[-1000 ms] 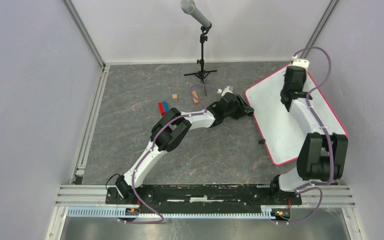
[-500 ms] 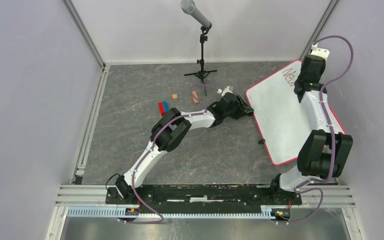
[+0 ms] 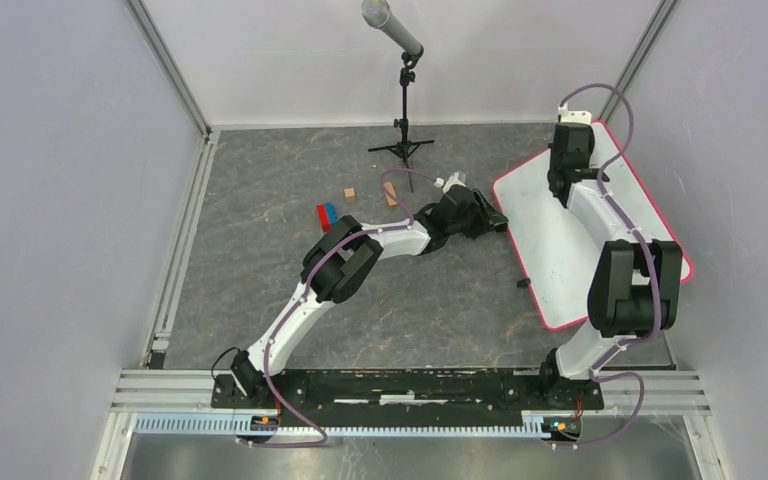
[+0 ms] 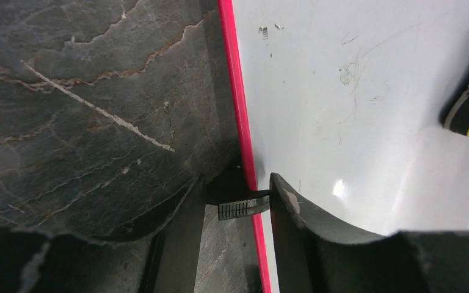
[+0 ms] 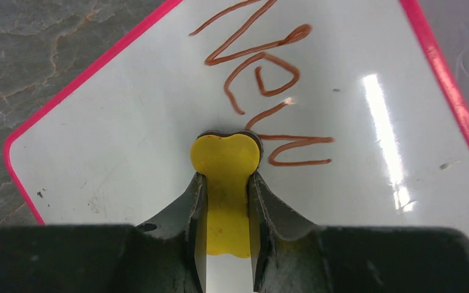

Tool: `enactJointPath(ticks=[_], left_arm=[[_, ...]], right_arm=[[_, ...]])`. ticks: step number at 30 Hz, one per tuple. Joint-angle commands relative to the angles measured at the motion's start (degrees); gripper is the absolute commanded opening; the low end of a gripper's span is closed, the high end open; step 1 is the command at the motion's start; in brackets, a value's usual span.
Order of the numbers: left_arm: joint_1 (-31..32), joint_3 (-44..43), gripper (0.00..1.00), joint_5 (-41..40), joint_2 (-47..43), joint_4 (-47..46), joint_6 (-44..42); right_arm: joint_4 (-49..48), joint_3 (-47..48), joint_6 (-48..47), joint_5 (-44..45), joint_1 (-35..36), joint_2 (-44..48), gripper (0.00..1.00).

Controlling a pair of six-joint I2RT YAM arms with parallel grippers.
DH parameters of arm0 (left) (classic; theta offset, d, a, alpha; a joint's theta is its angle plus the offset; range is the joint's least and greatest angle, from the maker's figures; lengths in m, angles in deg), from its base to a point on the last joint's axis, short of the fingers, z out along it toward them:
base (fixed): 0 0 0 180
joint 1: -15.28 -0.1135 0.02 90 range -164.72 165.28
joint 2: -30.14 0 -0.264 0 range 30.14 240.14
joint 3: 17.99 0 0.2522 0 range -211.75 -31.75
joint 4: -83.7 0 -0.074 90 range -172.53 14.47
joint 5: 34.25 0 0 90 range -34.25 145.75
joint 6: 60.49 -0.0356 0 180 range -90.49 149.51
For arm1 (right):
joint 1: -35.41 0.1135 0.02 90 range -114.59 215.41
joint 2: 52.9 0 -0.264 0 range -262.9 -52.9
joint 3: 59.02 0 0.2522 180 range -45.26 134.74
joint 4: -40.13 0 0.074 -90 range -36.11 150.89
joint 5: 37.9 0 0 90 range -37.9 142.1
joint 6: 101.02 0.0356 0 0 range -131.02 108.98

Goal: Erase the whiteboard

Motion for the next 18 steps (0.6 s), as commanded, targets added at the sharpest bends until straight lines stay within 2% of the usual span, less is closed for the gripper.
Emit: enactJointPath(ticks=[1, 4, 8, 14, 18], left_arm=[[0.91, 1.2, 0.5, -0.53, 2.09, 8.87, -2.31], [0.91, 1.19, 0.51, -0.44, 2.09, 8.87, -2.38], [0.91, 1.19, 0.51, -0.6, 2.09, 8.87, -2.24], [0.91, 1.19, 0.51, -0.52, 2.09, 8.87, -2.25], [0.91, 1.19, 0.51, -0.39, 2.18, 8.83, -2.37]], right_arm=[[1.05, 4.35, -0.05, -0.38, -7.11, 2.7, 0.17], [1.12, 6.24, -0.44, 0.33, -9.94, 3.97, 0.17], [1.37, 7.66, -1.53, 0.03, -9.86, 2.98, 0.18], [-1.28, 2.91, -0.19, 1.41, -3.53, -0.55, 0.17], [-0.87, 3.78, 0.12, 2.47, -1.42, -4.69, 0.17]])
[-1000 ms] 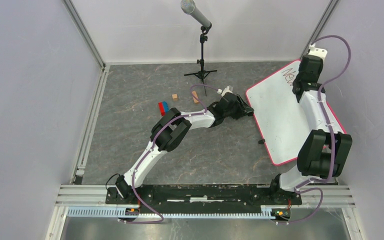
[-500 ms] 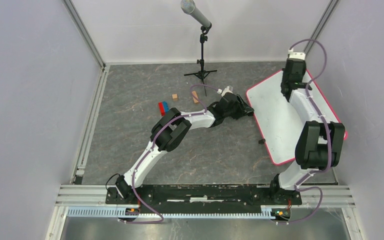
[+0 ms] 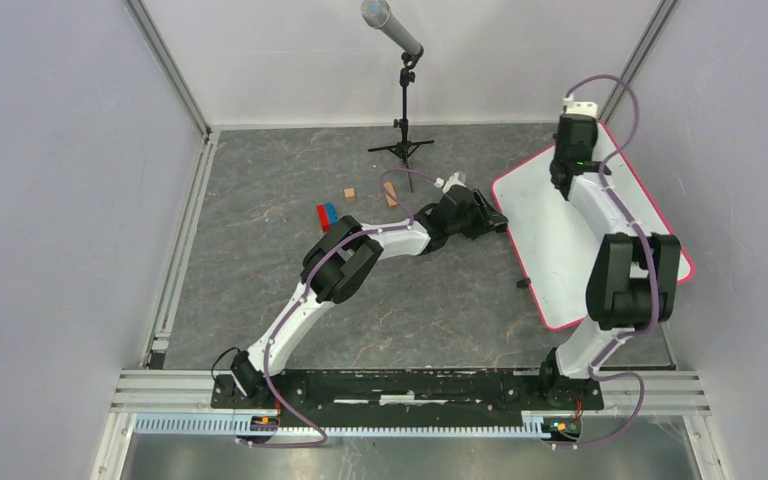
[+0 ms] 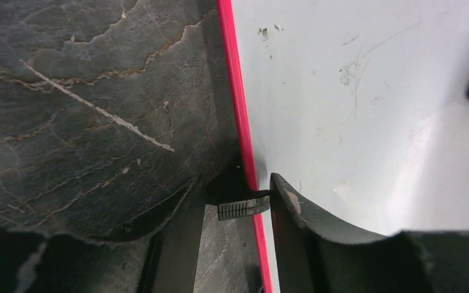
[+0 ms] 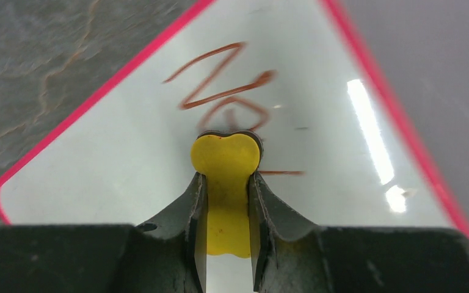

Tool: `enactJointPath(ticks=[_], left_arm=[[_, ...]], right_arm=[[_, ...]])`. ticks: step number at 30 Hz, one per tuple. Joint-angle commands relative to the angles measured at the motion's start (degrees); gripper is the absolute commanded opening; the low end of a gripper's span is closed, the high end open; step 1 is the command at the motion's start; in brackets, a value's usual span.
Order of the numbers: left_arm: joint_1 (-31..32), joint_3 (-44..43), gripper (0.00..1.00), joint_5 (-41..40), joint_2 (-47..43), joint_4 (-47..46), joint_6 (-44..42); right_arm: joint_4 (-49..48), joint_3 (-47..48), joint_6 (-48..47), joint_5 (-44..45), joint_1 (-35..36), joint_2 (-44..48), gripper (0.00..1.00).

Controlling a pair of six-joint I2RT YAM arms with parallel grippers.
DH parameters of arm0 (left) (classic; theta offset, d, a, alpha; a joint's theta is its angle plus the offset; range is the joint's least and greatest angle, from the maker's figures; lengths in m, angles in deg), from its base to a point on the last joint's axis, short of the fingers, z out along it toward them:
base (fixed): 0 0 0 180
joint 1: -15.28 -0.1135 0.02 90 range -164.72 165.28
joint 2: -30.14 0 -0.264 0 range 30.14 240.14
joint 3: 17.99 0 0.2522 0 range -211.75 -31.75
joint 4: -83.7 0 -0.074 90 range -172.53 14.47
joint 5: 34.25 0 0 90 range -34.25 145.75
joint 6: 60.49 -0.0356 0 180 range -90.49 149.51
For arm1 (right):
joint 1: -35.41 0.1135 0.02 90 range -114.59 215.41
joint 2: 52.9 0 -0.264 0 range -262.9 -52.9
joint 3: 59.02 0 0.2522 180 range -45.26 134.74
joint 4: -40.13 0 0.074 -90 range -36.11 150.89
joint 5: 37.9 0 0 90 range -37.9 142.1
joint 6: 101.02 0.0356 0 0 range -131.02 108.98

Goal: Erase the whiteboard

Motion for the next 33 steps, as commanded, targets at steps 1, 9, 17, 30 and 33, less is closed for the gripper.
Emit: enactJointPath(ticks=[1, 9, 17, 30, 33], left_arm=[[0.87, 1.17, 0.51, -0.24, 2.18, 8.79, -2.37], [0.87, 1.15, 0.51, -0.43, 2.18, 8.87, -2.32], [0.87, 1.13, 0.51, -0.33, 2.18, 8.8, -2.29], [0.87, 1.29, 0.51, -0.51, 2.05, 8.61, -2.32], [0.87, 1.31, 0.52, -0.59, 2.09, 8.61, -2.28]], right_arm=[[0.13, -0.32, 0.03, 1.93, 1.26, -4.19, 0.17], [3.27, 7.6, -1.04, 1.92, -6.02, -1.5, 0.17], [1.84, 4.38, -0.82, 2.06, -1.78, -3.45, 0.17], [3.44, 10.14, -0.99, 3.42, -3.85, -5.19, 0.18], [5.35, 14.15, -2.35, 4.41, -4.95, -5.86, 0.18]])
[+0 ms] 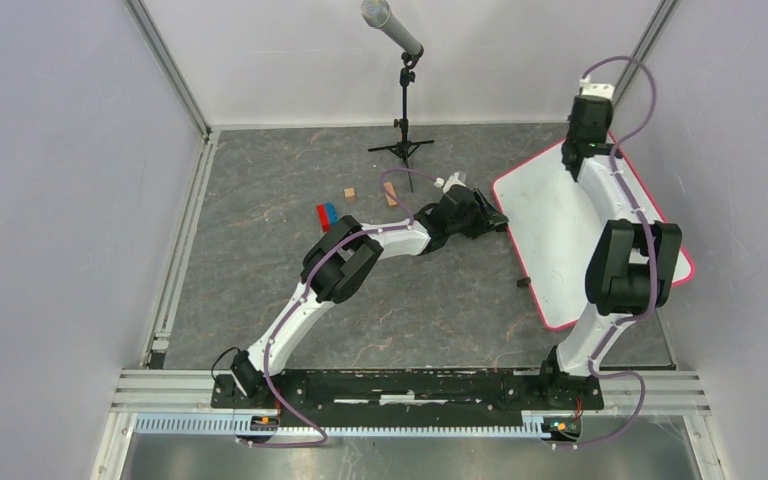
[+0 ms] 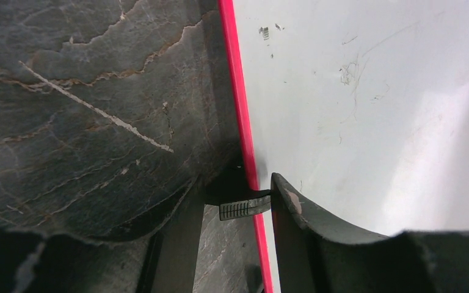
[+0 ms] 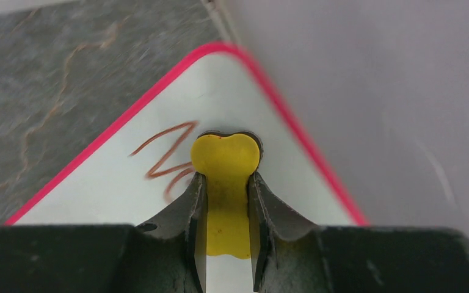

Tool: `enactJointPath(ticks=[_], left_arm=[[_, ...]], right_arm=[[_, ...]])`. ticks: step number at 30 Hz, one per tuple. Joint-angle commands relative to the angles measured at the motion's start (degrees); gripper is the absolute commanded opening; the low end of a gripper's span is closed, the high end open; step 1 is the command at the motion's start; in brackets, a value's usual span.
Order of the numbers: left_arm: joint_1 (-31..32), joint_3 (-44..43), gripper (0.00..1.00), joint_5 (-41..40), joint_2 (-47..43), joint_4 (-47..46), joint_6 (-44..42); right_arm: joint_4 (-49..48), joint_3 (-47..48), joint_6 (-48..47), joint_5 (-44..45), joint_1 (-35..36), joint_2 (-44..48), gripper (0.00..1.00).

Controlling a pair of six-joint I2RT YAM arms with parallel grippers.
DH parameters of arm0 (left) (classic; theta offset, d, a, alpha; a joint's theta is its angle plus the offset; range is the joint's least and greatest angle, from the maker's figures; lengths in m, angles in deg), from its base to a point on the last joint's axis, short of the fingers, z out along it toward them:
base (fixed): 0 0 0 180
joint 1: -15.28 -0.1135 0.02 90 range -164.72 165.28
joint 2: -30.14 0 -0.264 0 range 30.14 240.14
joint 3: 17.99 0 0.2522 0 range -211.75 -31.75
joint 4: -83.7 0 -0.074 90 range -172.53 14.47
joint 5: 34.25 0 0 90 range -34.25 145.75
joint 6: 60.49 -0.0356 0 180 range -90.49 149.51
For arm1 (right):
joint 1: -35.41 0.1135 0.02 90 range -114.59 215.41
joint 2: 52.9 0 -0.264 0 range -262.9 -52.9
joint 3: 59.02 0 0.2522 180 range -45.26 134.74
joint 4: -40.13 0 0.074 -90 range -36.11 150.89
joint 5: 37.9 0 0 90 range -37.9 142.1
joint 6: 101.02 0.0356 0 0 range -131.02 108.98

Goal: Erase the whiteboard

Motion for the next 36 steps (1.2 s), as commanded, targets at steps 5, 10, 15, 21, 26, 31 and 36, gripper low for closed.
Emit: enactJointPath(ticks=[5, 10, 15, 21, 26, 31, 36], left_arm=[[0.86, 1.39, 0.52, -0.57, 2.09, 8.72, -2.28], [0.87, 1.37, 0.51, -0.45, 2.09, 8.72, -2.36], [0.87, 1.26, 0.52, -0.45, 2.09, 8.72, -2.41], [0.91, 1.3, 0.51, -0.52, 2.16, 8.68, -2.17], [0.87, 1.3, 0.52, -0.52, 2.18, 8.63, -2.19], [0.87, 1.26, 0.52, -0.44, 2.18, 8.54, -2.3], [0.87, 1.26, 0.52, -0.36, 2.18, 8.54, -2.35]], right_arm=[[1.68, 2.4, -0.34, 1.48, -3.37, 0.45, 0.17], [0.16, -1.55, -0.19, 0.94, 1.13, -3.6, 0.17], [1.41, 1.43, -0.6, 1.2, 1.31, -5.09, 0.17], [6.39, 12.77, -1.31, 1.2, -3.98, -4.57, 0.17], [7.35, 14.02, -1.78, 0.74, -4.16, -5.55, 0.17], [3.11, 5.81, -0.6, 1.13, 0.2, -6.42, 0.17], [2.56, 4.3, 0.24, 0.52, 3.24, -8.72, 0.17]])
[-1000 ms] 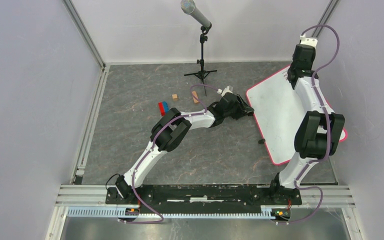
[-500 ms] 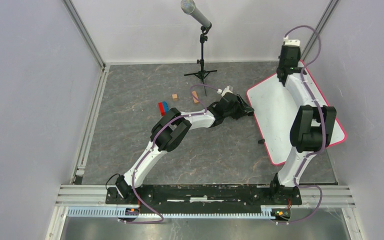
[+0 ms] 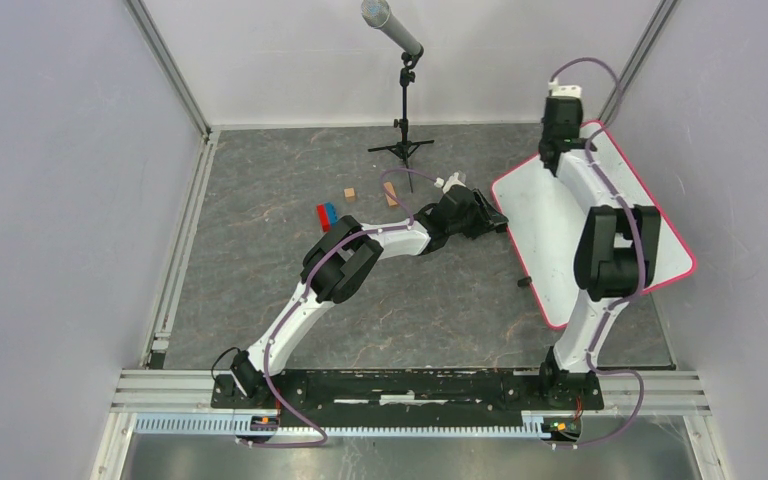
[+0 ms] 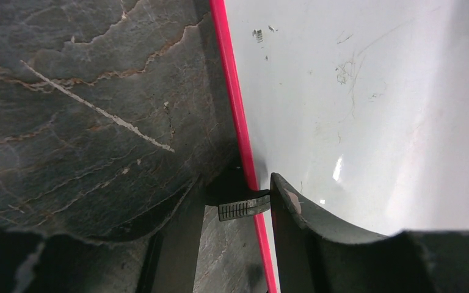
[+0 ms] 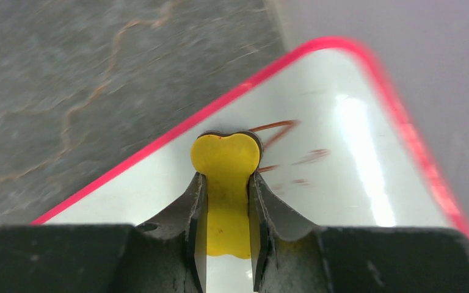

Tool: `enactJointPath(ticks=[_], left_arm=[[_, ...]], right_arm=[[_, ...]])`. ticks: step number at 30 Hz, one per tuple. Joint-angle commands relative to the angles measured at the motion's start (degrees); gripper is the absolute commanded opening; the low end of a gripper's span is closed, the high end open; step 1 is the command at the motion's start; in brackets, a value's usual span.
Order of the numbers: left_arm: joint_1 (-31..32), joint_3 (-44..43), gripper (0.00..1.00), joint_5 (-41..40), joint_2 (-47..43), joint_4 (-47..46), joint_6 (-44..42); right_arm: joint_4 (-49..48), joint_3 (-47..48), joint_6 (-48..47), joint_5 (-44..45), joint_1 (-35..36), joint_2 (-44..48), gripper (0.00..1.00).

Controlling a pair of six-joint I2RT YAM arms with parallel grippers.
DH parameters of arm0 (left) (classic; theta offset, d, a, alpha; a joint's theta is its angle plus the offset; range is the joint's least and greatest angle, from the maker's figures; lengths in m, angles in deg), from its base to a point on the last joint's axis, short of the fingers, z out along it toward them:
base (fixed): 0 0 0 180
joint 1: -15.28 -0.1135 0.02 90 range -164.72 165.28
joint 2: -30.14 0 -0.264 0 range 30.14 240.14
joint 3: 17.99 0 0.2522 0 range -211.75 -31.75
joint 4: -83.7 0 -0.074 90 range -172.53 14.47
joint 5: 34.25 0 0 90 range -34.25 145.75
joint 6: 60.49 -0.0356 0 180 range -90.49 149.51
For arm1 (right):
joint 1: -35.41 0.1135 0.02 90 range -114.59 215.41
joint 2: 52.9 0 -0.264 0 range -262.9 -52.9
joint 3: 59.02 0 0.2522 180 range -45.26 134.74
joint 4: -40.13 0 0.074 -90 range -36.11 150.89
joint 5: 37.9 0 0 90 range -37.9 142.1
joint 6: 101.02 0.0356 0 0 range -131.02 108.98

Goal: Erase the whiteboard

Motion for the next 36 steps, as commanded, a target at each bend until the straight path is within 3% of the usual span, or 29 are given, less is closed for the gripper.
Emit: enactJointPath(ticks=[1, 12, 22, 31, 36], left_arm=[[0.87, 1.31, 0.52, -0.3, 2.18, 8.48, -2.34], [0.88, 1.24, 0.52, -0.39, 2.2, 8.48, -2.39], [0.95, 1.24, 0.52, -0.3, 2.18, 8.39, -2.58], [0.96, 1.24, 0.52, -0.41, 2.18, 8.37, -2.4], [0.96, 1.15, 0.52, -0.48, 2.26, 8.47, -2.51]], right_arm=[[1.12, -1.82, 1.04, -0.22, 1.74, -3.11, 0.17], [7.35, 14.43, -2.3, 2.08, -3.76, -5.05, 0.17], [-0.81, -2.38, 0.7, -1.67, 0.81, -3.64, 0.17], [4.5, 9.53, -0.67, 0.36, -3.46, -3.7, 0.18], [4.6, 8.97, -1.22, 1.61, -3.67, -3.12, 0.18]])
